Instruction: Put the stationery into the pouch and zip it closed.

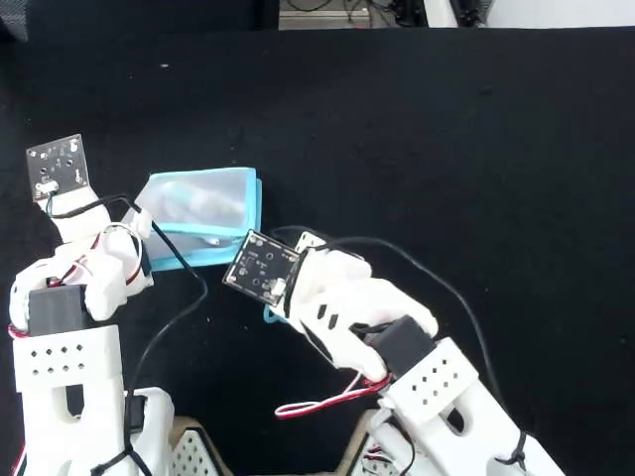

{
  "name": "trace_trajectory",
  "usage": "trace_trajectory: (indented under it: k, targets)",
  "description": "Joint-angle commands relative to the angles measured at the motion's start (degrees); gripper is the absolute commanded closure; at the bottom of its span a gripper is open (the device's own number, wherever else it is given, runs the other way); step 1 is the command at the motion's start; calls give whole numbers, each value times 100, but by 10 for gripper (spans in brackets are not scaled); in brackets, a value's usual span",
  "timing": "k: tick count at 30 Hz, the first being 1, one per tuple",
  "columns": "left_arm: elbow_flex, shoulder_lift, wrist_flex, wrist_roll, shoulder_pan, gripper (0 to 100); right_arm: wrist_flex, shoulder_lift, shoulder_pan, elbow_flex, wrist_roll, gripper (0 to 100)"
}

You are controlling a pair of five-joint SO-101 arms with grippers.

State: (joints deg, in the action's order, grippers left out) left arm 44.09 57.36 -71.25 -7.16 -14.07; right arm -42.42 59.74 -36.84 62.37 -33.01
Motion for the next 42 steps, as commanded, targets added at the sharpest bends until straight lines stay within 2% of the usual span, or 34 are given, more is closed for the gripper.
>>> trace_trajectory:
  k: [1, 9, 13, 17, 20, 28, 34, 42]
  targets:
    - [-145, 35, -53, -9, 40, 970, -35, -40, 229, -224, -35, 889]
    - [-145, 35, -53, -9, 40, 970, 18, -31, 255, -233, 18, 949]
    - [-145, 35, -53, -9, 40, 970, 18, -31, 246, -233, 26, 926]
    - [-145, 35, -53, -9, 40, 970, 18, -31, 246, -409, 571, 877]
    - [-145, 35, -53, -9, 40, 970, 18, -40, 246, -567, 738, 889]
    - [-145, 35, -53, -9, 40, 970, 18, -75, 220, -523, 765, 900]
    - [-145, 35, -53, -9, 40, 970, 343, -57, -246, -286, 774, 901]
    - [-136, 35, -53, -9, 40, 970, 484, -75, 105, -110, 738, 902]
